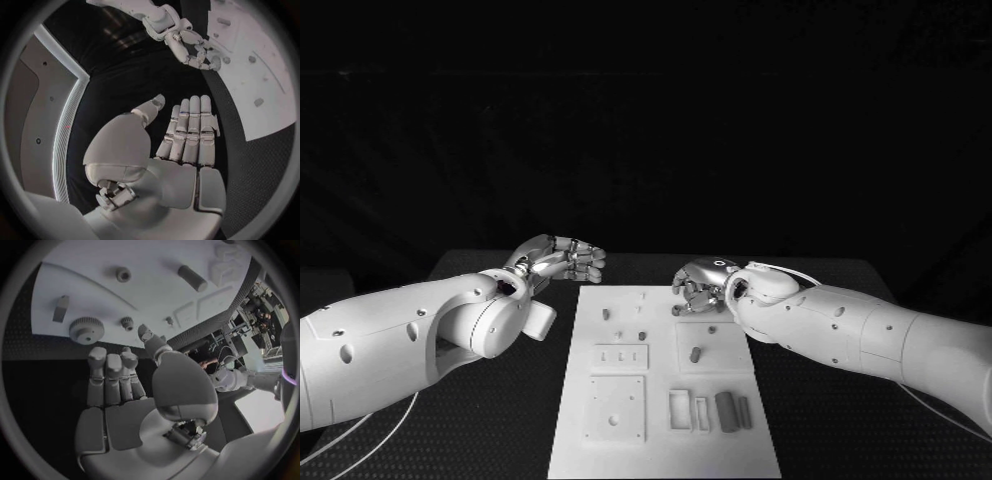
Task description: Assemble the parts on the task board
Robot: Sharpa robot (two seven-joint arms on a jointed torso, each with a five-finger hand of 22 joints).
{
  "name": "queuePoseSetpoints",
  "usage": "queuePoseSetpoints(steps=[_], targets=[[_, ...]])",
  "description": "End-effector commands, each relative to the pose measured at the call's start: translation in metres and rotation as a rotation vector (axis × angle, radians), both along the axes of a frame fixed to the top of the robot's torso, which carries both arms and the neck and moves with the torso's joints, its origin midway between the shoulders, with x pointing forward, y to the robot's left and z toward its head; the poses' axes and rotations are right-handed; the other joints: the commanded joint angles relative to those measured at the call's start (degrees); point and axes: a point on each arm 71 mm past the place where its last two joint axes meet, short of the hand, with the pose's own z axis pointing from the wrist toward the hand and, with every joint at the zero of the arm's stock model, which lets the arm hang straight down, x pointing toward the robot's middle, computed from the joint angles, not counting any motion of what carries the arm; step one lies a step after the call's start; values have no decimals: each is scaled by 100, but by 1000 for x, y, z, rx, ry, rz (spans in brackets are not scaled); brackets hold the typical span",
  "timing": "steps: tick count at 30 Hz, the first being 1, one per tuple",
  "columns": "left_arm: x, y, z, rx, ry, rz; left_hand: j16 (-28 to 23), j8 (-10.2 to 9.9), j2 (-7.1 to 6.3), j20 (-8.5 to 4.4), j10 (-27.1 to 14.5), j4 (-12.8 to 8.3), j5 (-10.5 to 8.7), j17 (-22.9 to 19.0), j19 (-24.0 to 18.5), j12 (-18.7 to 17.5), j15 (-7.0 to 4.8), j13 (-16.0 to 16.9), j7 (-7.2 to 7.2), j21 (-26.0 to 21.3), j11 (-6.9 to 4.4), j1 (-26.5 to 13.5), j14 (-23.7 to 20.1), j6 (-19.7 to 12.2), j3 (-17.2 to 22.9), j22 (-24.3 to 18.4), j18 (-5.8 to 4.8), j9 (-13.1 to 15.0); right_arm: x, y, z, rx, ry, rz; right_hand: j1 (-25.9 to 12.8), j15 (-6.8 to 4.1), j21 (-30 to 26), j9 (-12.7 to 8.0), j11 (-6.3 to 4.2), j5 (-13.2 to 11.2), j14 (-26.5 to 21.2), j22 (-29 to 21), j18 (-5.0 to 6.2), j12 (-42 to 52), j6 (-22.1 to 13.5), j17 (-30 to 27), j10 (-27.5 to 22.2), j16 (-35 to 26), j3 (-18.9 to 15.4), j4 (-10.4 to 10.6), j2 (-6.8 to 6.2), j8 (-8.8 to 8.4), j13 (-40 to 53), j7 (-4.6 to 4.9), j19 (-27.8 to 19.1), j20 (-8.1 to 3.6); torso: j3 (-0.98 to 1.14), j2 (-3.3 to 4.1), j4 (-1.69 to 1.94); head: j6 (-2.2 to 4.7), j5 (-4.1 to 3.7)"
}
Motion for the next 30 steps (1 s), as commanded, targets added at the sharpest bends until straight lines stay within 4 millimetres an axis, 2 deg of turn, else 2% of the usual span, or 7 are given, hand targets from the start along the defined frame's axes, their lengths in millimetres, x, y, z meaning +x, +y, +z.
queuePoseSetpoints(steps=[1, 6, 11, 14, 17, 22, 30], targets=[[1, -2, 1, -1, -11, -13, -26, -31, 6, 29, 11, -32, 30, 7, -2, -37, 24, -6, 25, -42, 20, -62, 9, -1, 1, 10, -27, -7, 0, 1, -2, -27, -1, -3, -86, -4, 218, 12, 83, 17, 119, 153, 245, 186, 140, 103, -411, 172, 67, -13, 31, -40, 88, 69, 16, -92, -19, 85, 21, 16, -12], [0, -3, 1, -9, -4, -23, -44, -44, -2, 33, 4, -57, 30, 13, -10, -58, 28, -9, 32, -51, 27, -84, 1, -13, 13, 13, -28, -13, 1, 0, -2, -31, -12, -5, -156, 8, 299, 20, 95, 11, 468, 85, 245, 346, 122, 489, -394, 493, 162, -3, 38, -84, 142, 82, 10, -162, -24, 125, 31, 40, -37], [-2, -3, 1, -12, -2, -29, -54, -53, -7, 36, -3, -69, 30, 19, -14, -74, 30, -11, 33, -57, 32, -103, -2, -25, 20, 15, -29, -17, 1, 1, -3, -39, -6, -6, -187, 11, 290, 27, 97, 11, 530, 61, 245, 400, 126, 565, -385, 573, 201, -3, 39, -93, 155, 84, 44, -187, -24, 151, 45, 50, -36], [-5, -5, 2, -14, 0, -36, -58, -56, -7, 36, -5, -74, 30, 22, -15, -80, 31, -11, 34, -59, 34, -112, -2, -27, 23, 16, -29, -18, 2, 0, -3, -39, -13, -8, -203, 11, 292, 28, 98, 11, 573, 52, 245, 423, 120, 606, -373, 610, 225, -1, 59, -104, 155, 85, 70, -200, -18, 179, 37, 50, -24], [-6, -7, 2, -17, 2, -43, -62, -60, -6, 37, -8, -81, 30, 25, -15, -87, 31, -12, 37, -61, 36, -119, -2, -33, 28, 18, -28, -19, 2, 1, -3, -41, -10, -9, -197, 11, 291, 29, 98, 11, 596, 42, 245, 442, 122, 621, -360, 634, 263, -2, 92, -110, 152, 85, 92, -214, -26, 212, 62, 56, -36], [-7, -8, 2, -19, 5, -51, -69, -66, -4, 38, -12, -86, 30, 29, -16, -98, 33, -13, 40, -64, 40, -134, -2, -39, 35, 20, -29, -21, 3, 0, -5, -48, 1, -14, -224, 12, 286, 29, 98, 11, 620, 27, 245, 463, 129, 628, -343, 662, 340, 5, 170, -122, 139, 86, 121, -233, -32, 250, 73, 61, -80], [-7, -9, 1, -25, 14, -49, -81, -78, 0, 40, -22, -94, 30, 39, -17, -119, 35, -16, 49, -70, 48, -167, -3, -54, 45, 25, -29, -26, 3, -1, -5, -45, 15, -12, -240, 9, 279, 24, 96, 12, 642, 14, 245, 483, 146, 629, -333, 693, 548, 18, 380, -141, 114, 83, 146, -253, -33, 310, 80, 68, -74]])
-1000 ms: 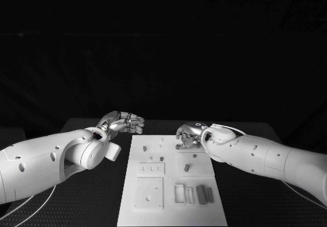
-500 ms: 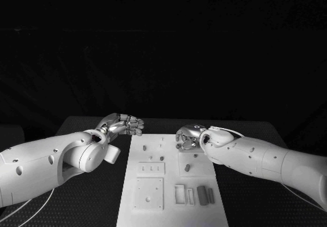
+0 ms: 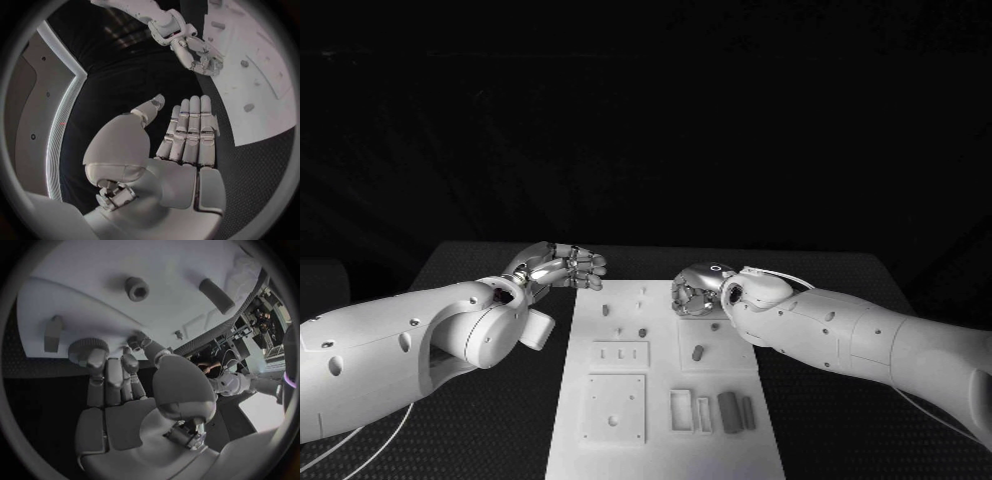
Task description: Assemble the parts on the task board
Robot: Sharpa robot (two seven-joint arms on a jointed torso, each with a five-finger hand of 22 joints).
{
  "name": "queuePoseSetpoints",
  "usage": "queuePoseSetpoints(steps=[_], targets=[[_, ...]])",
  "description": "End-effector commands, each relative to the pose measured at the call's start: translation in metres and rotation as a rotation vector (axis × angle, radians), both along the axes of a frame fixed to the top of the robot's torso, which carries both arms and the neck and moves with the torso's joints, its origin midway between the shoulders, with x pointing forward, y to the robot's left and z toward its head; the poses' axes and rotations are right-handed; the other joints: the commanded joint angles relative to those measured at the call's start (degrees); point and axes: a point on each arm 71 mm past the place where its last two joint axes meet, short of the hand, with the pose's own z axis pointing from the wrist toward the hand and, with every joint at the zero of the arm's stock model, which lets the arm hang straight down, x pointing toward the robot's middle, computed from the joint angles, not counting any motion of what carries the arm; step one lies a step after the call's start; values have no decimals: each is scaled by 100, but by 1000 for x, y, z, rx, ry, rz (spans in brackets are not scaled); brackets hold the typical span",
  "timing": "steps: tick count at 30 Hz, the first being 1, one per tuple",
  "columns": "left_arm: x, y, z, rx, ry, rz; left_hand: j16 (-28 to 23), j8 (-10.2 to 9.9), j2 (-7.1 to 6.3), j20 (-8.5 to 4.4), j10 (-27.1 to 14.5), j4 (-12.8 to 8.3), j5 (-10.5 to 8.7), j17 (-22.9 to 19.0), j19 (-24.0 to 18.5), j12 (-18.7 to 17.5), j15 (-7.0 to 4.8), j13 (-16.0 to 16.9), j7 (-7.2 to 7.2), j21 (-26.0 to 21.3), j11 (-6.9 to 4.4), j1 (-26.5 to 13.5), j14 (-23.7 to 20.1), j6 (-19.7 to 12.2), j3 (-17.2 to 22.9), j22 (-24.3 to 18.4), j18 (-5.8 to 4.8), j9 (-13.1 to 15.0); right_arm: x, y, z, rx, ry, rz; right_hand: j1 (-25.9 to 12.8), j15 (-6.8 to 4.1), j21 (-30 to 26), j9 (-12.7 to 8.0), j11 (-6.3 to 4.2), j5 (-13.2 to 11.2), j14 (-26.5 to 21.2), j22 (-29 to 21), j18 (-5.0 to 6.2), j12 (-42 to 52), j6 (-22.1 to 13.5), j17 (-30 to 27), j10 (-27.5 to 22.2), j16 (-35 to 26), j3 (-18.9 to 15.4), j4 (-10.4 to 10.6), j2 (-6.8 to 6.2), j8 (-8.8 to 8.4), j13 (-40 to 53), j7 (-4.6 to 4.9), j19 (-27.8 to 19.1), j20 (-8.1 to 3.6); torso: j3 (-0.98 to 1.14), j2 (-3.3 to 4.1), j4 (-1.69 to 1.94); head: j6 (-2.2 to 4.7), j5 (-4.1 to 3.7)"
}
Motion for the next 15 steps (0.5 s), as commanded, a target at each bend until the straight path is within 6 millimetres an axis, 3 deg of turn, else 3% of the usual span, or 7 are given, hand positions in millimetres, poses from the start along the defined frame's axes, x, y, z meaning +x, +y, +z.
queuePoseSetpoints(steps=[1, 5, 13, 15], targets=[[0, -2, 1, -13, 4, -17, -35, -31, 1, 40, -1, -28, 32, 11, -17, -32, 35, -6, 27, -30, 27, -81, -3, -32, 12, 11, -19, -8, -1, 2, -3, -11, 22, 12, -11, -43, -20, -15, 99, 12, 102, 12, 404, 30, 132, 3, -327, 42, 109, 16, 70, -30, -16, 104, -7, -60, -3, 45, 6, 4, -1], [0, -1, 0, -16, 20, -17, -42, -39, 3, 41, -8, -31, 32, 17, -17, -45, 35, -8, 34, -33, 32, -102, -2, -43, 18, 14, -19, -10, -1, 1, -3, -13, 28, 13, -83, -52, -4, -13, 86, 11, 138, 15, 404, 52, 197, 15, -302, 73, 281, 24, 112, -18, -36, 89, 15, -67, -1, 71, 0, -32, 47], [2, 1, -2, -19, 32, -10, -66, -56, 5, 45, -30, -44, 32, 27, -28, -79, 41, -13, 39, -46, 46, -137, -15, -69, 34, 19, -20, -16, -2, -2, -4, -18, 32, 9, -165, -110, 20, 34, 22, 10, 154, 23, 404, 68, 409, -17, -273, 96, 472, -3, 158, 73, -76, 19, 37, -86, -2, 94, 2, -25, -25], [2, 2, -2, -24, 39, -6, -69, -58, 6, 46, -32, -46, 31, 28, -30, -82, 43, -14, 41, -48, 47, -141, -16, -71, 36, 19, -20, -16, -2, -1, -4, -19, 32, 12, -175, -134, 25, 57, -3, 11, 154, 26, 404, 70, 470, -27, -270, 101, 509, -7, 151, 105, -86, -6, 39, -92, 1, 107, 5, -11, -13]])
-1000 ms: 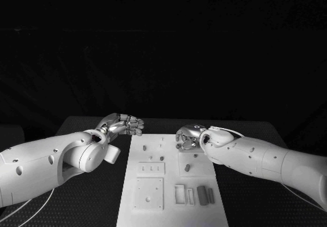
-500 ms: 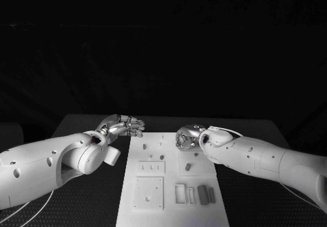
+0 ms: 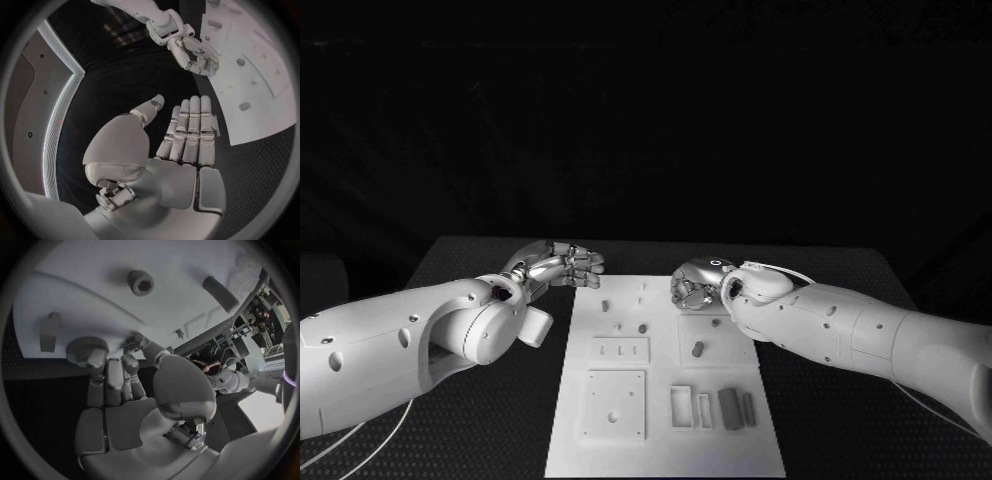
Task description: Assemble the parts on the task board
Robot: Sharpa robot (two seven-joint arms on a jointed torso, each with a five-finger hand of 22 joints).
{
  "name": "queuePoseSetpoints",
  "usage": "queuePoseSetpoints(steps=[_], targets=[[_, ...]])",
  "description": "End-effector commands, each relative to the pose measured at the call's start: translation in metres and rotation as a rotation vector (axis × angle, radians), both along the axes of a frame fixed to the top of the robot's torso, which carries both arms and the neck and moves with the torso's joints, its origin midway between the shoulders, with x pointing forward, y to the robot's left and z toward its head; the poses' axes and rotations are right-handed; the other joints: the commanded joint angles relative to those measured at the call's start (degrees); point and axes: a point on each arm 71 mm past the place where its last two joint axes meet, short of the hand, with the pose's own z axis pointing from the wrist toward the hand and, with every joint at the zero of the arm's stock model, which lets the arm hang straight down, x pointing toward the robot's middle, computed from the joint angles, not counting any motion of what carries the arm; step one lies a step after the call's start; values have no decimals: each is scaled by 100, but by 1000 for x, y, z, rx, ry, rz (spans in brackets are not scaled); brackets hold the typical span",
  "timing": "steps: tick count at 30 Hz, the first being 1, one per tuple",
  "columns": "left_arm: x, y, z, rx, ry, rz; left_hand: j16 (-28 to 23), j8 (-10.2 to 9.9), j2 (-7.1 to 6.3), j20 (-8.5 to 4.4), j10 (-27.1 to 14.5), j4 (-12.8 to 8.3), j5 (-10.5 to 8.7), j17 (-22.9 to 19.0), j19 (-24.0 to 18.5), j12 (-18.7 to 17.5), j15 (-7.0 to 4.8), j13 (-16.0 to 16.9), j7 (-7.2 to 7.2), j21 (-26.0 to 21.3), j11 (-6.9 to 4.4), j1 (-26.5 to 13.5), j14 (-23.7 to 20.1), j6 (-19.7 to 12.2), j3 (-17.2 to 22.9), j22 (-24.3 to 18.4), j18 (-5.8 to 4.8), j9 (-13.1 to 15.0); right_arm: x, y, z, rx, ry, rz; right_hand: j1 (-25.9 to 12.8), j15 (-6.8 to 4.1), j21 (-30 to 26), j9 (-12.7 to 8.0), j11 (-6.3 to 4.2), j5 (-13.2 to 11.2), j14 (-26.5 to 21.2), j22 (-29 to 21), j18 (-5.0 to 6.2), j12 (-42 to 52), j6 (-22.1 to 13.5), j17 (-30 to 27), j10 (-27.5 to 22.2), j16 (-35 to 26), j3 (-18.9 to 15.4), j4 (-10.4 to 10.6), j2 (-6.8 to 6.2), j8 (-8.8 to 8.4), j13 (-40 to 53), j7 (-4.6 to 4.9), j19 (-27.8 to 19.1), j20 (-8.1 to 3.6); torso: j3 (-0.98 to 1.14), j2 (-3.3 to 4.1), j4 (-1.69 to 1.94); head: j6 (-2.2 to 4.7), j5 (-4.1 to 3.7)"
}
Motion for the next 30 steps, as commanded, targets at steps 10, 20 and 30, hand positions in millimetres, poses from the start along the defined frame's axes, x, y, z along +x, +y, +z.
queuePoseSetpoints(steps=[10, 20, 30], targets=[[0, -2, 0, -20, 19, -13, -33, -40, 6, 27, -16, -31, 32, 15, -13, -33, 44, -9, 6, -31, 30, -58, -19, -42, 18, 10, -14, -6, -4, 1, -7, -36, -3, 1, -100, -162, 50, 174, -145, 11, 58, 33, 455, 53, 674, -19, -183, 67, 133, -10, 17, 207, -53, -32, 11, -75, 10, 47, -4, 35, -7], [0, -1, 0, -20, 16, -8, -36, -42, 6, 28, -16, -37, 32, 18, -14, -38, 44, -9, 9, -32, 31, -61, -18, -45, 23, 12, -13, -6, -4, 3, -1, -14, -64, -27, -86, -213, 80, 227, -199, 10, 156, 38, 455, 83, 769, 34, -108, 107, 158, -15, 26, 252, -67, -86, 45, -97, 7, 64, 4, 85, -8], [0, -3, 0, -20, 16, -10, -40, -44, 5, 28, -15, -46, 32, 22, -13, -43, 44, -9, 13, -34, 32, -62, -17, -47, 29, 14, -12, -6, 0, 24, 14, 19, -149, -33, -82, -230, 93, 245, -215, 11, 199, 38, 455, 89, 793, 50, -76, 121, 166, -15, 29, 259, -77, -100, 66, -111, 5, 80, 16, 187, 12]])
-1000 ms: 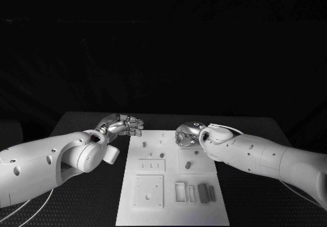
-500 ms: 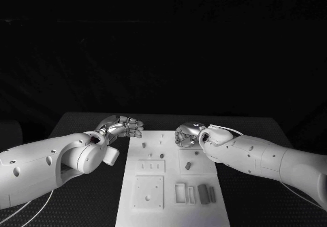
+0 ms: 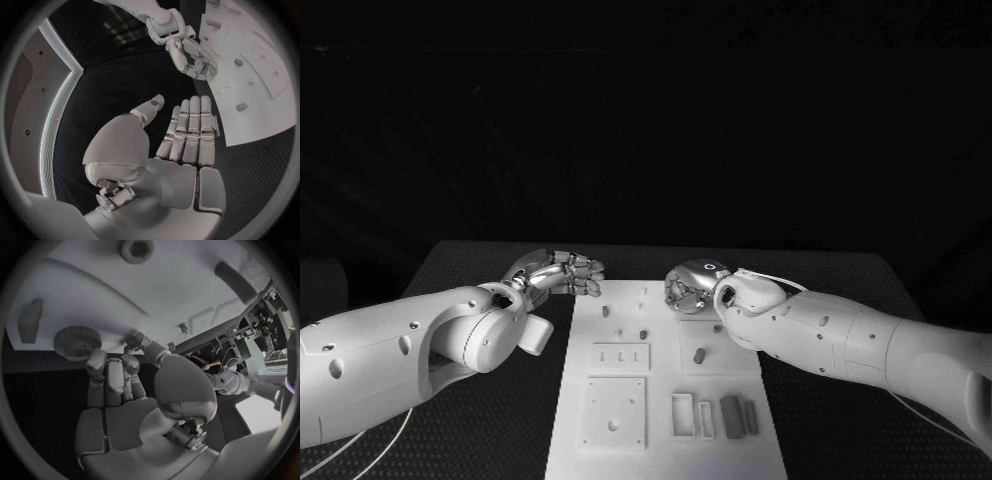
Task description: Assemble the parts on the task board
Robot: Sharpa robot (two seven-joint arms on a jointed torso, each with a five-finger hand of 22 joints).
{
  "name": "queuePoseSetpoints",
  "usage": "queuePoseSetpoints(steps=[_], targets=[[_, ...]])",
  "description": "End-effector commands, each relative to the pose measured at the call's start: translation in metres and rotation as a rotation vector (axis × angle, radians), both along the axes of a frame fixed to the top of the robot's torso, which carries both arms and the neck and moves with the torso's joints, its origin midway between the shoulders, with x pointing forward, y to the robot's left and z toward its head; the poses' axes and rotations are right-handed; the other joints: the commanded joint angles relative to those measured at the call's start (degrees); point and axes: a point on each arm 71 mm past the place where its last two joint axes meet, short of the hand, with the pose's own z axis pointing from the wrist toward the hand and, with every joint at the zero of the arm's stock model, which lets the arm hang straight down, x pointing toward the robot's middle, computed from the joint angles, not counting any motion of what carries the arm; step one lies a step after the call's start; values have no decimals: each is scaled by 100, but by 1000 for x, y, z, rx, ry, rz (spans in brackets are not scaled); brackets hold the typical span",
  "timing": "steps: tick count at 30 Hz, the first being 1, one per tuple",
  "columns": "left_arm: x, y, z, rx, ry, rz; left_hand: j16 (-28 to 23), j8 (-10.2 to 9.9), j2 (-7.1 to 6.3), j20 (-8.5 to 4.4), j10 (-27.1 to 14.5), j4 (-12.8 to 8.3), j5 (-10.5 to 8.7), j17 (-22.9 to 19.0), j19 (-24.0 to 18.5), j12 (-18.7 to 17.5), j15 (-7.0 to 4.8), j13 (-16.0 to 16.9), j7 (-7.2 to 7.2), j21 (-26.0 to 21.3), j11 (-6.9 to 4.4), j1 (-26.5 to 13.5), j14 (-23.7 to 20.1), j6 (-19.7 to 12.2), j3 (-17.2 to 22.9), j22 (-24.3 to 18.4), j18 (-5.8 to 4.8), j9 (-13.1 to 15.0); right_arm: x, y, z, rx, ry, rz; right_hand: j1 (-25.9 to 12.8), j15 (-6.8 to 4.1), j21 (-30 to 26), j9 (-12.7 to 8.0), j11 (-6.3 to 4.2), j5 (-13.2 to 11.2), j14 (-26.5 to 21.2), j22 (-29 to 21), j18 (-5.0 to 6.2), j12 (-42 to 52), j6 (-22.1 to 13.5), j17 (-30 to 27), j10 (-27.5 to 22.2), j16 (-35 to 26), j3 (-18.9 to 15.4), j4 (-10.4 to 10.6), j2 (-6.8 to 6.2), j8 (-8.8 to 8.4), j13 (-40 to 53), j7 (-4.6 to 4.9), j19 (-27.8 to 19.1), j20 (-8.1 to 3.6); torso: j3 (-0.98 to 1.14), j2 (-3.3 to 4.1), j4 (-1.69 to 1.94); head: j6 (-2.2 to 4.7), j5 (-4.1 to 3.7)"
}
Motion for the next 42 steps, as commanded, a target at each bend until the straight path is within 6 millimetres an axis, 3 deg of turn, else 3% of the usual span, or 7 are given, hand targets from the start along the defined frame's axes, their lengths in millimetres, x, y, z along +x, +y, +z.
queuePoseSetpoints(steps=[1, 8, 18, 23, 42], targets=[[0, -2, 1, -9, -2, -13, -19, -22, 4, 28, -15, -33, 32, 8, -13, -16, 29, -5, -7, -34, 32, -63, -2, -28, 15, 9, 17, -7, 1, 6, 5, 2, -53, -20, -28, -117, 29, -4, -163, 11, 148, 38, 487, 40, 743, 3, -127, 24, 35, -5, 38, 11, -9, -50, 7, -51, -6, 12, 10, 51, 20], [1, -4, 1, -9, -2, -15, -21, -22, 4, 28, -14, -38, 32, 10, -13, -18, 29, -4, -6, -35, 32, -64, -1, -28, 17, 11, 17, -6, 2, 20, 8, 2, -77, -7, -31, -121, 31, -1, -166, 11, 145, 36, 487, 38, 743, -11, -120, 22, 36, -3, 41, 10, -14, -52, 13, -54, 3, 18, 1, 106, 35], [0, -7, 2, -11, -3, -22, -24, -22, 6, 29, -11, -44, 32, 13, -13, -22, 30, -4, -5, -36, 32, -67, 0, -28, 23, 13, 17, -6, 5, 33, 16, 13, -130, -11, -31, -125, 32, 5, -169, 11, 153, 33, 487, 33, 743, -21, -108, 22, 39, -5, 42, 7, -23, -55, 23, -61, -1, 29, 10, 120, 62], [0, -7, 3, -12, -4, -22, -26, -22, 4, 29, -10, -48, 32, 15, -13, -24, 30, -3, -5, -37, 32, -69, 0, -28, 25, 14, 17, -5, 5, 39, 18, 18, -149, -5, -30, -128, 32, 10, -172, 11, 159, 29, 487, 27, 743, -28, -99, 20, 42, -5, 42, 5, -31, -56, 31, -66, 8, 43, -3, 118, 92], [0, -9, 3, -12, -4, -26, -33, -23, 1, 30, -6, -61, 32, 22, -13, -31, 31, -2, -5, -40, 32, -77, 2, -29, 32, 19, 18, -4, 3, 49, 18, 14, -147, 14, -30, -132, 27, 23, -175, 11, 160, 19, 487, 10, 743, -68, -73, 10, 48, -5, 37, -1, -55, -59, 47, -80, -15, 133, 37, 109, 92]])
